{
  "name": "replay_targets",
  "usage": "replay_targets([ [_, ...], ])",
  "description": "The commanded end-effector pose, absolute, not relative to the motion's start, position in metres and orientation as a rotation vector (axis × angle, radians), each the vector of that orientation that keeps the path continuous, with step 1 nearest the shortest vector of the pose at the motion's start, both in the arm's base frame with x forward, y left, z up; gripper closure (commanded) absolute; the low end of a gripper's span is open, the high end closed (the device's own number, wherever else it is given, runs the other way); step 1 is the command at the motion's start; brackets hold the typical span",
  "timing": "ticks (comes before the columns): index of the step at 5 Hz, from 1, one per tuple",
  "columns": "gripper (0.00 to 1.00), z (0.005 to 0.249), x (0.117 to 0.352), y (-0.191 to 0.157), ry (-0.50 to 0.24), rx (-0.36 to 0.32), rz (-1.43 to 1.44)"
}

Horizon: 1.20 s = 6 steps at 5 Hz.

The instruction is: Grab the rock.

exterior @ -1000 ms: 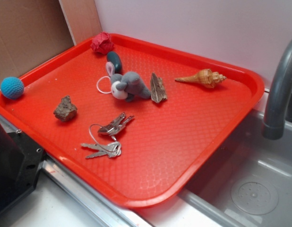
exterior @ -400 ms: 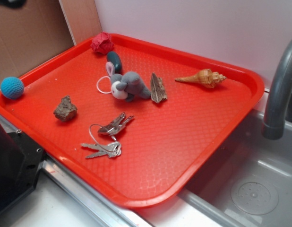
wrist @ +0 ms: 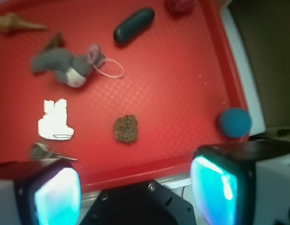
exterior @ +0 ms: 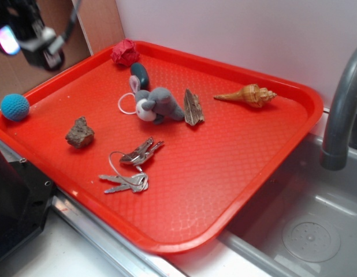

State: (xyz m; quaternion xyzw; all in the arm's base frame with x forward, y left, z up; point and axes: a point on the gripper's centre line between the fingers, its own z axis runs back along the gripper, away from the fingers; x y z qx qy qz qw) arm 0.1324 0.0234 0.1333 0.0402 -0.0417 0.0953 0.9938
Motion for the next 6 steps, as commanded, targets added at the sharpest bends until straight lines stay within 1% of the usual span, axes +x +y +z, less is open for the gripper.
replay_targets([
  [1,0.0,0.086,0.135,0.04,-0.064,0.065,0.179],
  [2,0.0,0.064,0.136,0.039,-0.055,0.03,0.161],
  [3,0.0,0.048,0.141,0.029,-0.033,0.011,0.114],
  [4,0.0,0.034,0.136,0.025,-0.011,0.012,0.089],
  [5,0.0,0.023,0.131,0.021,0.02,0.017,0.064],
  [6,0.0,0.027,0.134,0.023,0.027,0.027,0.065],
])
